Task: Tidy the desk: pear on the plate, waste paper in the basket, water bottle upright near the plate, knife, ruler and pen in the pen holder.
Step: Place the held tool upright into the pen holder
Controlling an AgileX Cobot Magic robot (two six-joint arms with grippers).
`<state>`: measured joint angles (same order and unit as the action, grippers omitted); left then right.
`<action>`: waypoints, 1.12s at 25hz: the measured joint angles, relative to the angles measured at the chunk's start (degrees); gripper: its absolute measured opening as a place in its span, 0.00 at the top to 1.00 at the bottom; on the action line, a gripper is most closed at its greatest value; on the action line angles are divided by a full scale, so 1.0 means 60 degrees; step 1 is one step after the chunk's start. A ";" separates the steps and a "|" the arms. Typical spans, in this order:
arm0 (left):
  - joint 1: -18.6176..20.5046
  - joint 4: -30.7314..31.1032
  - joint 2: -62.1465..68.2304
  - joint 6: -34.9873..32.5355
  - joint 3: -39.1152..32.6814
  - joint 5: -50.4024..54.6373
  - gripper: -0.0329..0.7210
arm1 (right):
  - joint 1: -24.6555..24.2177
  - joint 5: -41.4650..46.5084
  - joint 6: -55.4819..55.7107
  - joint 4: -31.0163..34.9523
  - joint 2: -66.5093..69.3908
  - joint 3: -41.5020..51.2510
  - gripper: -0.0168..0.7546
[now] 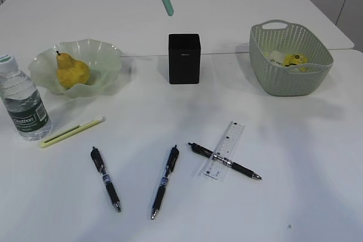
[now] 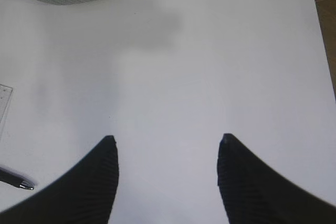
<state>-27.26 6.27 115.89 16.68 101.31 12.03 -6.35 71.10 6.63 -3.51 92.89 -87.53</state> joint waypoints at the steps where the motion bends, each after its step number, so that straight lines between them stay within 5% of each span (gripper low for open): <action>1: 0.0000 -0.0054 0.0101 0.0000 0.0104 0.0004 0.82 | 0.0000 0.0000 0.0000 0.0000 0.0000 0.0000 0.37; 28: -0.0017 -0.0817 0.1536 0.0000 0.0243 -0.1236 0.82 | 0.0000 0.0000 0.0000 0.0000 0.0000 0.0000 0.37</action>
<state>-27.36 1.37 125.10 16.68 102.77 4.62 -6.35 71.10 6.63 -3.51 92.89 -87.53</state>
